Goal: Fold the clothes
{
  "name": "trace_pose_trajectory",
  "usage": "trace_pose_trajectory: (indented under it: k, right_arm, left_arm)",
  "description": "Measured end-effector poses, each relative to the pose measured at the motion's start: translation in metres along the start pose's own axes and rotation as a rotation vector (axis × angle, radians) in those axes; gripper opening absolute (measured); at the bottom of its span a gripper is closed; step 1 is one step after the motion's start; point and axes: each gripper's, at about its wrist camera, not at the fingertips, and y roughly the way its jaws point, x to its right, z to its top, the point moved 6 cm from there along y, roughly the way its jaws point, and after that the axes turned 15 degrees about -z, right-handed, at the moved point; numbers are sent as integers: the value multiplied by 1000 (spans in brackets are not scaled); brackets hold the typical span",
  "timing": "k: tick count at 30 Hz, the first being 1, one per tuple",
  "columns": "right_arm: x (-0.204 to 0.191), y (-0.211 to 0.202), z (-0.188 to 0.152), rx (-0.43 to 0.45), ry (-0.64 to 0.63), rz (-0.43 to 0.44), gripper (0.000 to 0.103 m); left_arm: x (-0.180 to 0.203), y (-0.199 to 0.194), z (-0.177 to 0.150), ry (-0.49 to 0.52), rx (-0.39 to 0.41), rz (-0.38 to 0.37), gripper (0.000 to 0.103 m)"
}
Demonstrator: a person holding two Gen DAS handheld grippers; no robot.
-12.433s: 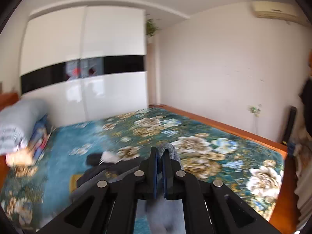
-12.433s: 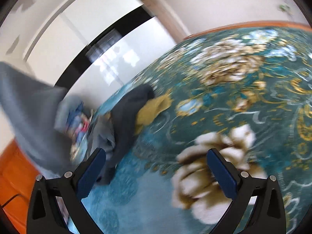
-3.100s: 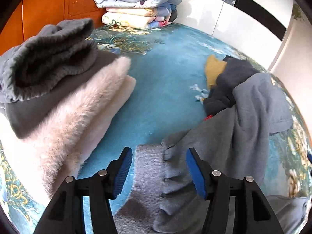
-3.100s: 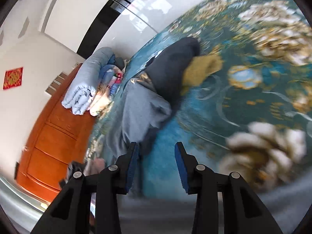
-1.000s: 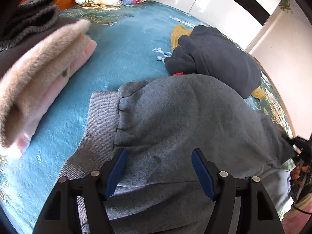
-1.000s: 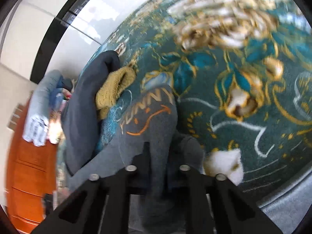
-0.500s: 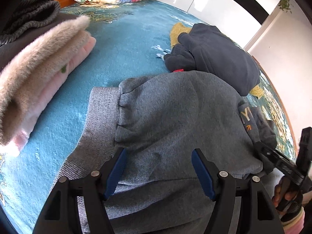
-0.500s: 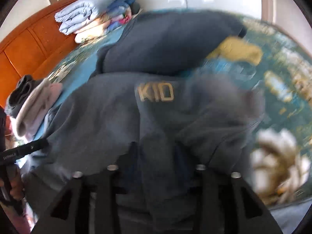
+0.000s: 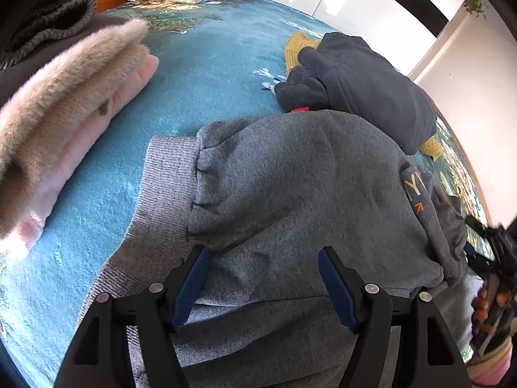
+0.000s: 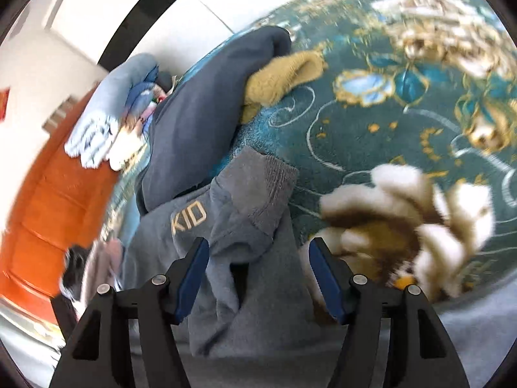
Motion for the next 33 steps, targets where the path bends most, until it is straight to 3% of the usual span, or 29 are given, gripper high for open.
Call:
trace_pose_trajectory:
  k: [5, 6, 7, 8, 10, 13, 16, 20, 23, 25, 28, 33]
  right_arm:
    - [-3, 30, 19, -24, 152, 44, 62]
    - [-4, 34, 23, -24, 178, 47, 55]
    - [-5, 37, 26, -24, 181, 32, 31]
    - [-5, 38, 27, -26, 169, -5, 16]
    - [-6, 34, 31, -14, 108, -42, 12]
    - [-4, 7, 43, 65, 7, -50, 11]
    - [21, -40, 76, 201, -20, -104, 10]
    - [95, -106, 117, 395, 49, -257, 10]
    - [154, -130, 125, 467, 147, -362, 10]
    - [196, -132, 118, 454, 232, -420, 10]
    - [242, -107, 108, 366, 295, -489, 10]
    - [247, -90, 102, 315, 235, -525, 10]
  left_arm:
    - [0, -2, -2, 0, -7, -1, 74]
    - [0, -1, -2, 0, -9, 1, 74]
    - [0, 0, -1, 1, -10, 5, 74]
    - [1, 1, -1, 3, -11, 10, 74]
    - [2, 2, 1, 11, -15, 20, 74]
    - [3, 2, 6, 10, -12, 16, 74]
    - [1, 0, 11, -2, -3, 18, 74]
    - [-4, -4, 17, -23, 11, 22, 74]
    - [-7, -6, 21, -39, 19, 27, 74]
    - [-11, -5, 19, -50, 9, 36, 74]
    - [-12, -9, 18, -51, 4, 49, 74]
    - [-15, -28, 15, -64, 20, 61, 74]
